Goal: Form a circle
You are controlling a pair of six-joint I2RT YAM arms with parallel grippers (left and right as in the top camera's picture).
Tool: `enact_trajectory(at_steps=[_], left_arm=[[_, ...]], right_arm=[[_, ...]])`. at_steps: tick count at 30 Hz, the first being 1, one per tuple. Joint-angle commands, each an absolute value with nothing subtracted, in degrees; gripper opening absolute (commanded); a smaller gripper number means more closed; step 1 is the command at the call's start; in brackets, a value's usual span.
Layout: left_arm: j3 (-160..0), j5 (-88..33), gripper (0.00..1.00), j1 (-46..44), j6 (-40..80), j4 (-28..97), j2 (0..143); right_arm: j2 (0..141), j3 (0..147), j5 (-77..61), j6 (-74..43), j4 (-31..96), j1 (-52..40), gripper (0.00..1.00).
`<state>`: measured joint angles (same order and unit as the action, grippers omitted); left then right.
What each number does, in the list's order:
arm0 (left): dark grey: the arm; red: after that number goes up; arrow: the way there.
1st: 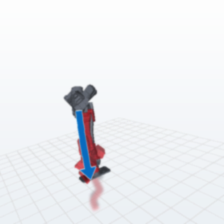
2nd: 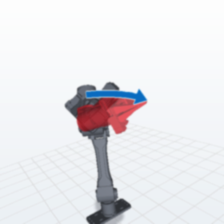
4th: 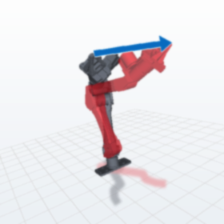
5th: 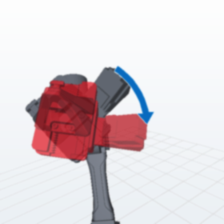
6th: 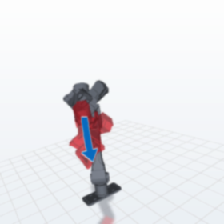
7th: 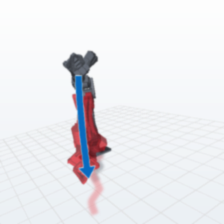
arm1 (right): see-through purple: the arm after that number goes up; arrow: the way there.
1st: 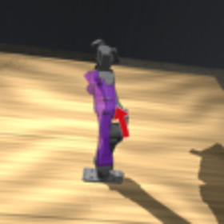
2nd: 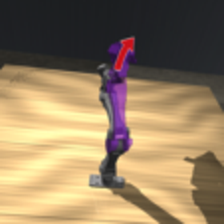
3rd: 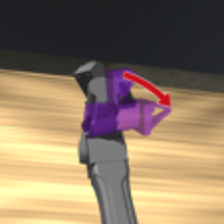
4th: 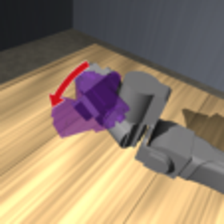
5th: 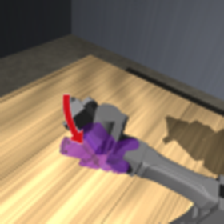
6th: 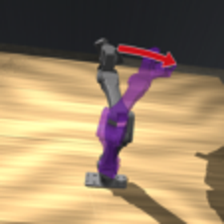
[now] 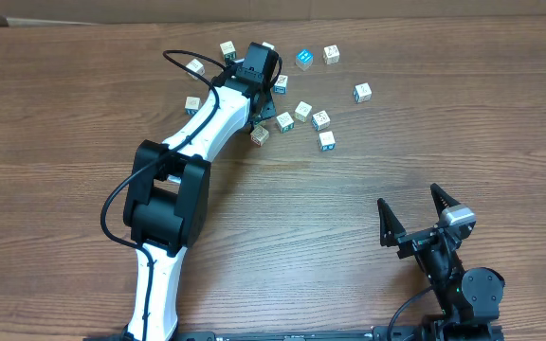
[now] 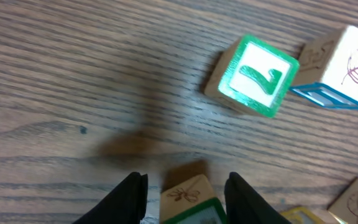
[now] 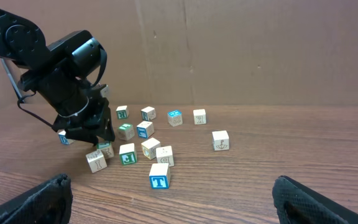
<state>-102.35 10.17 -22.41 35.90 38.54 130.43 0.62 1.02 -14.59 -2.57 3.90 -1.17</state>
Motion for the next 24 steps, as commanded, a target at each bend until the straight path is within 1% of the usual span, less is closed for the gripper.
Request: enact_trajectory(at_steps=[1, 4, 7, 10, 11, 15, 18, 24], left_arm=[[-102.0, 7.9, 0.38, -22.5, 35.9, 39.1, 130.8], [-102.0, 7.9, 0.43, -22.5, 35.7, 39.2, 130.8], [-102.0, 7.4, 0.43, -22.5, 35.8, 39.4, 130.8], [-102.0, 6.9, 0.41, -22.5, 35.8, 39.4, 130.8], [-102.0, 6.6, 0.39, -22.5, 35.8, 39.4, 130.8], [-102.0, 6.0, 0.37, -22.5, 35.7, 39.4, 130.8], [-102.0, 6.0, 0.33, -22.5, 35.7, 39.5, 130.8], [-102.0, 6.1, 0.31, -22.5, 33.6, 39.1, 130.8]], right_arm=[[0.2, 0.4, -14.2, -2.3, 3.6, -1.0, 1.0], [0.2, 0.4, -14.2, -2.3, 3.6, -1.0, 1.0], [0.2, 0.4, -14.2, -2.3, 3.6, -1.0, 1.0], [0.2, 0.4, -14.2, -2.3, 3.5, -1.0, 1.0], [0.2, 0.4, -14.2, -2.3, 3.6, -1.0, 1.0], [0.2, 0.4, -14.2, -2.3, 3.6, -1.0, 1.0], [0.2, 0.4, -14.2, -2.3, 3.5, -1.0, 1.0], [0.2, 0.4, -14.2, -2.3, 3.5, -1.0, 1.0]])
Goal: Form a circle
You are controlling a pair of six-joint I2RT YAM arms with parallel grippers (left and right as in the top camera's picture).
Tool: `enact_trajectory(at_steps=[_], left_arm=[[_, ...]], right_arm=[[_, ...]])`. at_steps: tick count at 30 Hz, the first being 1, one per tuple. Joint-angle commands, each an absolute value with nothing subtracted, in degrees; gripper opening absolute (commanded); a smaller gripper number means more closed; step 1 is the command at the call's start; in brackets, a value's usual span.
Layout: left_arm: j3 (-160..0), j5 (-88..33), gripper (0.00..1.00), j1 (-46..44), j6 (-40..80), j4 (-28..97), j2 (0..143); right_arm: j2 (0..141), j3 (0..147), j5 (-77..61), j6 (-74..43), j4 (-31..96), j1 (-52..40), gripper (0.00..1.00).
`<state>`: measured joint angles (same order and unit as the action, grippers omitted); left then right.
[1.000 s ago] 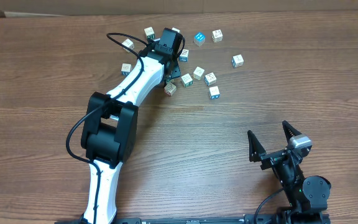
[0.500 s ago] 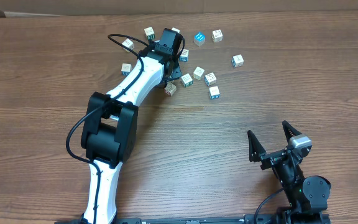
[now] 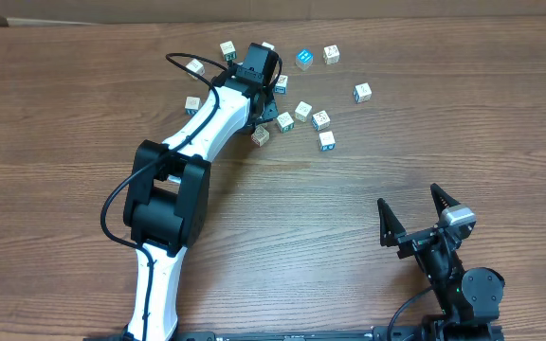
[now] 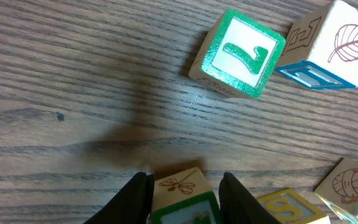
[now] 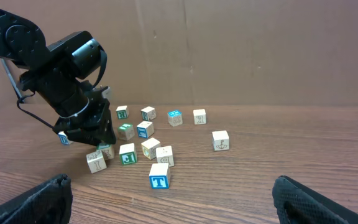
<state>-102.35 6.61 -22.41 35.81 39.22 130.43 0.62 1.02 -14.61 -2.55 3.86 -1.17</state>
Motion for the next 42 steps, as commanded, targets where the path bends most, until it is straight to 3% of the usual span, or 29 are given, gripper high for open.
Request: enact_trajectory(at_steps=[1, 5, 8, 15, 29, 42], left_arm=[[-102.0, 6.2, 0.31, -22.5, 32.7, 38.9, 130.8], [-102.0, 5.9, 0.43, -22.5, 32.1, 39.3, 130.8], [-102.0, 5.9, 0.43, -22.5, 32.1, 40.1, 130.8], [-102.0, 5.9, 0.32, -22.5, 32.1, 40.2, 130.8], [-106.0, 6.2, 0.26, -22.3, 28.4, 42.5, 129.6], [-119.1, 6.8, 0.19, -22.1, 28.2, 56.9, 129.3]], right_arm=[[0.2, 0.4, -14.2, -2.3, 3.6, -1.0, 1.0], [0.2, 0.4, -14.2, -2.3, 3.6, -1.0, 1.0], [0.2, 0.4, -14.2, -2.3, 3.6, -1.0, 1.0], [0.2, 0.4, -14.2, -2.3, 3.5, -1.0, 1.0], [0.2, 0.4, -14.2, -2.3, 3.5, -1.0, 1.0], [0.2, 0.4, -14.2, -2.3, 3.6, -1.0, 1.0]])
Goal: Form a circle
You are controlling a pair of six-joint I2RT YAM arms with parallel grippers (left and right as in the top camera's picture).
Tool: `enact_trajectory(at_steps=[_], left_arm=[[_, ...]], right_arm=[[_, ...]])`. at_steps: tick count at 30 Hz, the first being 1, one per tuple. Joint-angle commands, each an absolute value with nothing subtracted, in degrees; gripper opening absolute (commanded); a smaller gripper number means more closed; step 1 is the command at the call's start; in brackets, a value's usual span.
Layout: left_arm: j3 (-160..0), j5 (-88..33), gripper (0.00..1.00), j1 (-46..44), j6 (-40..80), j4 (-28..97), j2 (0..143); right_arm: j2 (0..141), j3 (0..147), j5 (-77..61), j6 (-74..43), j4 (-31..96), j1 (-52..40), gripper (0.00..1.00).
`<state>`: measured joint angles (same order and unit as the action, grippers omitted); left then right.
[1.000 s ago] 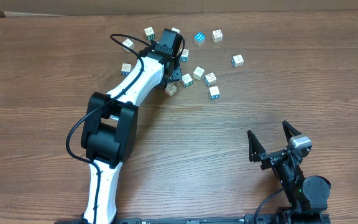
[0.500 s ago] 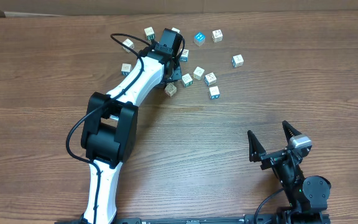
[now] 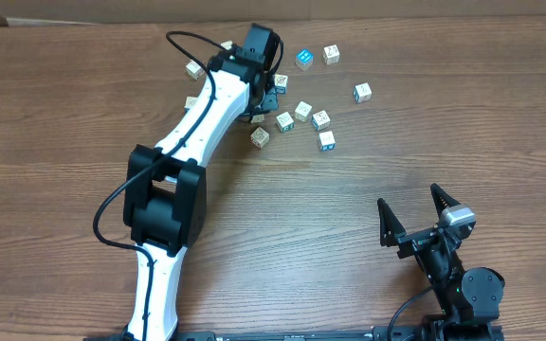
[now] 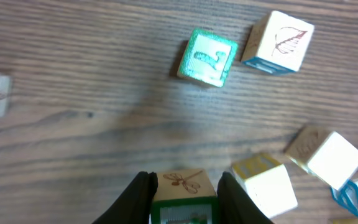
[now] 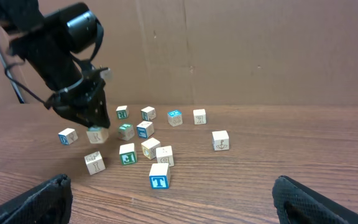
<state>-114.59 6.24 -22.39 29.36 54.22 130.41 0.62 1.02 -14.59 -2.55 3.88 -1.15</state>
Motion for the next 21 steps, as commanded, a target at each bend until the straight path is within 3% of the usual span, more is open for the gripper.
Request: enact_trajectory(at_steps=[1, 13, 21], left_arm=[[-120.4, 6.8, 0.19, -22.1, 28.2, 58.8, 129.2], [-126.5, 3.2, 0.18, -22.8, 28.2, 81.3, 125.4], [-124.5, 2.5, 0.19, -26.3, 28.3, 86.8, 125.4]], right_arm=[[0.2, 0.4, -14.2, -2.3, 3.6, -1.0, 1.0], [0.2, 0.4, -14.2, -2.3, 3.6, -1.0, 1.0], [0.2, 0.4, -14.2, -2.3, 3.5, -1.0, 1.0]])
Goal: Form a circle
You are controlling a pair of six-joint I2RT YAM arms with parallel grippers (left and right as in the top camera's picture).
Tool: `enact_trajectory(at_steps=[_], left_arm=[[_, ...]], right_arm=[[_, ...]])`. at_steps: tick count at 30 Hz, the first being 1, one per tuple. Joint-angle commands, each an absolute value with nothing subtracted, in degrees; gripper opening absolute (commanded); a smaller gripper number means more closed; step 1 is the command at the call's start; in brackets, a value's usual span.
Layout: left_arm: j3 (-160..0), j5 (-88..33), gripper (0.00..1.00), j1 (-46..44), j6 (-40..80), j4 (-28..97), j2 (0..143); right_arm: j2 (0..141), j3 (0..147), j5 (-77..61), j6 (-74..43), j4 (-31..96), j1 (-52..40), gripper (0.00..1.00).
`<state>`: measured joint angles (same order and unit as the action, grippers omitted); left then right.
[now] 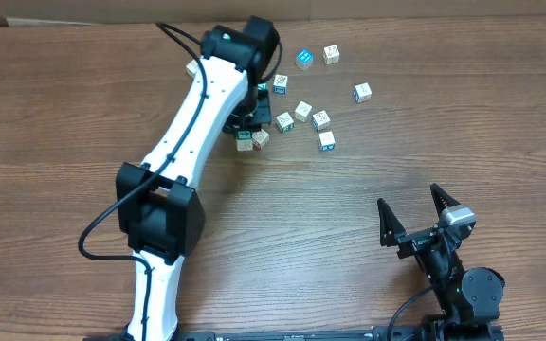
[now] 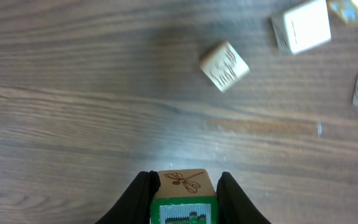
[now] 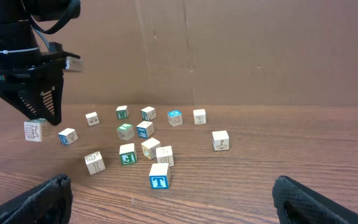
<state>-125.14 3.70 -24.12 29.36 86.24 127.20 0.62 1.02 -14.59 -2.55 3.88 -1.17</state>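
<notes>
Several small wooden letter blocks lie scattered at the far middle of the table (image 1: 368, 208). My left gripper (image 1: 245, 133) hangs above the table at the cluster's near left edge, shut on a green-faced dragonfly block (image 2: 182, 190). From the right wrist, that block (image 3: 35, 130) shows held clear of the wood below the left gripper (image 3: 37, 118). A plain tan block (image 2: 224, 65) lies on the table below and ahead of it. My right gripper (image 1: 409, 199) rests open at the near right, far from the blocks, with nothing between its fingers (image 3: 39, 199).
A blue T block (image 3: 159, 175) is the cluster's nearest block to my right arm. Single blocks sit apart at the right (image 1: 362, 92) and far left (image 1: 193, 66). A cardboard wall (image 3: 229, 50) closes the far side.
My left gripper, still shut on the dragonfly block, has moved from over the cluster's far left part to its near left edge and stands higher above the table. The right arm is unchanged.
First my left gripper's jaws stood around the dragonfly block on the table among the others. Then they were tight on it. After that the block was held above the cluster, and now it is held high at the cluster's near left edge.
</notes>
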Motion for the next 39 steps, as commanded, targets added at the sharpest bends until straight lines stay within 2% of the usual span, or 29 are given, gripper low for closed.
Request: enact_trajectory(at_steps=[1, 19, 39], left_arm=[[-124.3, 2.4, 0.19, -26.8, 28.3, 86.9, 125.4], [-117.9, 1.8, 0.23, -35.9, 31.9, 84.5, 125.4], [-105.4, 0.8, 0.24, -37.2, 35.5, 68.2, 125.4]], right_arm=[[0.2, 0.4, -14.2, -2.3, 3.6, -1.0, 1.0], [0.2, 0.4, -14.2, -2.3, 3.6, -1.0, 1.0], [0.2, 0.4, -14.2, -2.3, 3.6, -1.0, 1.0]])
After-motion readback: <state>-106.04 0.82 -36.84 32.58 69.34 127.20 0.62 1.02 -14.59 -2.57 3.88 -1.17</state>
